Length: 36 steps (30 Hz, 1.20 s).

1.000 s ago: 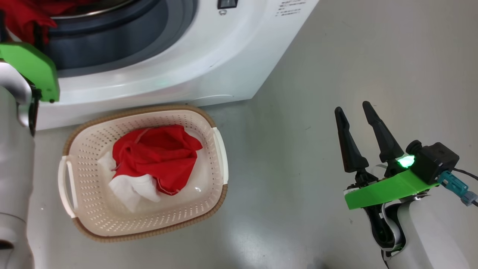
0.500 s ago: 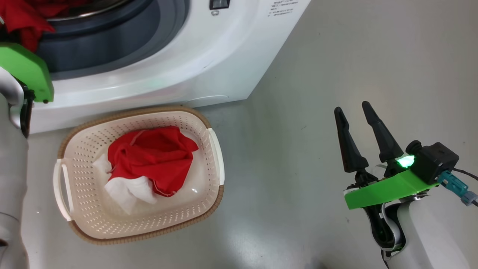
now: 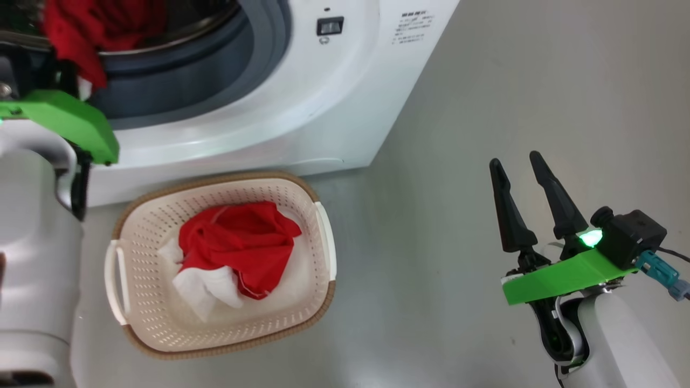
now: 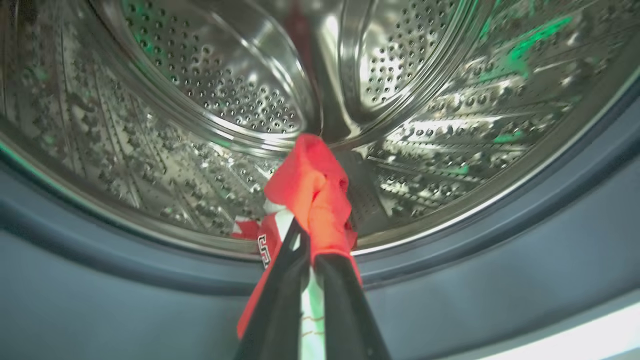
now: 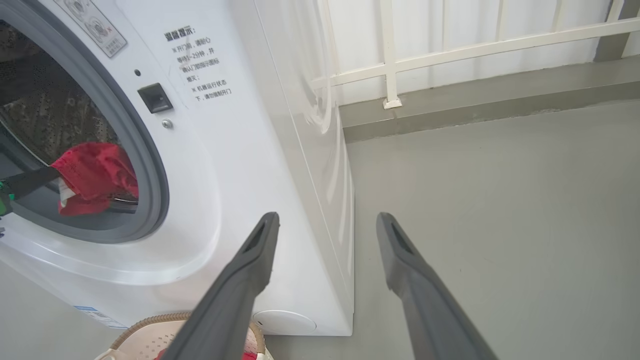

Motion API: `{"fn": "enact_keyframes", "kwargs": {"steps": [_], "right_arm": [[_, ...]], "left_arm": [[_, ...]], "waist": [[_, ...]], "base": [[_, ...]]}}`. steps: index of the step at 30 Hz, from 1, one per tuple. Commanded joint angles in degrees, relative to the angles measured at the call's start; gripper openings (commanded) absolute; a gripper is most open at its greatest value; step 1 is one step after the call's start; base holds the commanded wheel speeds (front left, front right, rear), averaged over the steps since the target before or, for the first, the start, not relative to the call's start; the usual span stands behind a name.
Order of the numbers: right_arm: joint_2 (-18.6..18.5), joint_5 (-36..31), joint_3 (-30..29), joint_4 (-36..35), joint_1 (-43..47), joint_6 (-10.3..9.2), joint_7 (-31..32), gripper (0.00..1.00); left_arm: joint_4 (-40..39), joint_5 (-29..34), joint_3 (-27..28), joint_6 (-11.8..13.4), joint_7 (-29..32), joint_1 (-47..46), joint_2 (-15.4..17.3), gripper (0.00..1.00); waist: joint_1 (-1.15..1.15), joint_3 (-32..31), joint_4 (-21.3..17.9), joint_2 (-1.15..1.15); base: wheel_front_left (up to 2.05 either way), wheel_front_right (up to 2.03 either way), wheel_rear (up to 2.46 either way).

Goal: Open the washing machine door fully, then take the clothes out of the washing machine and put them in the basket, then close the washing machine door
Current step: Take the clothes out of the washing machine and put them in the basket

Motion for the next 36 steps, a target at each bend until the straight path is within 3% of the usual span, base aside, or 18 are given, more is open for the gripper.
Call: {"fn": "enact_keyframes", "kwargs": {"steps": [1,22,36], "right_arm": [[0.07,-0.62,0.61,-1.04,1.39,0.36,-0.36,1.00],[-0.47,-3.10,-2.72,-0.95,6.79,0.36,-0.36,1.00],[-1.25,-3.09,-2.79,-1.26,7.72,0.36,-0.36,1.00]], "left_arm": [[-4.35,-0.83,1.19,-0.40,-0.67,2.12,2.07,0.00],[-45.74,-3.47,7.11,-1.45,-0.71,28.47,-4.97,0.00],[-66.34,-4.57,7.23,-1.69,-0.71,37.88,-7.57,0.00]], "waist": [[0.00,-1.64,1.05,0.00],[0.00,-8.68,5.24,0.00],[0.00,-9.04,6.66,0.00]], "base": [[0.00,0.00,0.00],[0.00,0.00,0.00],[0.00,0.00,0.00]]}}
